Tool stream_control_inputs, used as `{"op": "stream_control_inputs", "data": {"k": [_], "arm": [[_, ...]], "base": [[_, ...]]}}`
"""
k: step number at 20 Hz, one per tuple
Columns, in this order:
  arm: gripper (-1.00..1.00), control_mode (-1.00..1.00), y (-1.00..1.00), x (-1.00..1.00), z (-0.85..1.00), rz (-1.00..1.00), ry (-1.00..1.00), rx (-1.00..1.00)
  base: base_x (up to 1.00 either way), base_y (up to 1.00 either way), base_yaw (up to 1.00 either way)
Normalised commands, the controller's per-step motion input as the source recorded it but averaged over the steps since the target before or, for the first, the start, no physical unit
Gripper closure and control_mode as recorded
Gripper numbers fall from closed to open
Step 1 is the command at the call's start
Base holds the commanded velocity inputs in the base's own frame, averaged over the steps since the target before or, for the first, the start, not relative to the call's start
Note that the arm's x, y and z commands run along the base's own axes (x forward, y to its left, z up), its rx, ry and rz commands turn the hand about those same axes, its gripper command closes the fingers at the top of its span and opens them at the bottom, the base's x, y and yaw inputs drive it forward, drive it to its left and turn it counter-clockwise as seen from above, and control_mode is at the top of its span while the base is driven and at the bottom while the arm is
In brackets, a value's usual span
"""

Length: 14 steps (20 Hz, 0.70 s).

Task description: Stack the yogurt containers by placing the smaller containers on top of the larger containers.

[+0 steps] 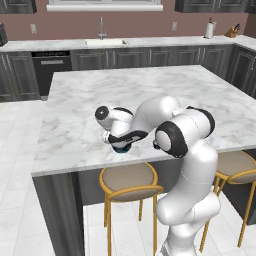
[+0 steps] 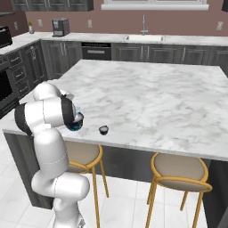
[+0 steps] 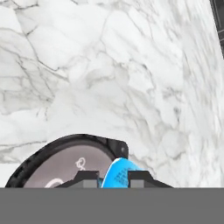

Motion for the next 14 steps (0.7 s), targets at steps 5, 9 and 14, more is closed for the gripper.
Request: {"op": "stream_control_inputs", "data": {"k": [5,9,14], "arm": [[1.0,-1.0,0.02,0.02,-0.08,0.0,0.02,0.0],[1.0,-1.0,0.0,0.0,-0.1,0.0,0.03,0.0],[1.0,-1.0,0.0,0.0,-0.09,0.0,0.02,0.0]], "base": [[0.0,0.0,0.0],[0.0,0.0,0.0],[0.0,0.0,0.0]]}}
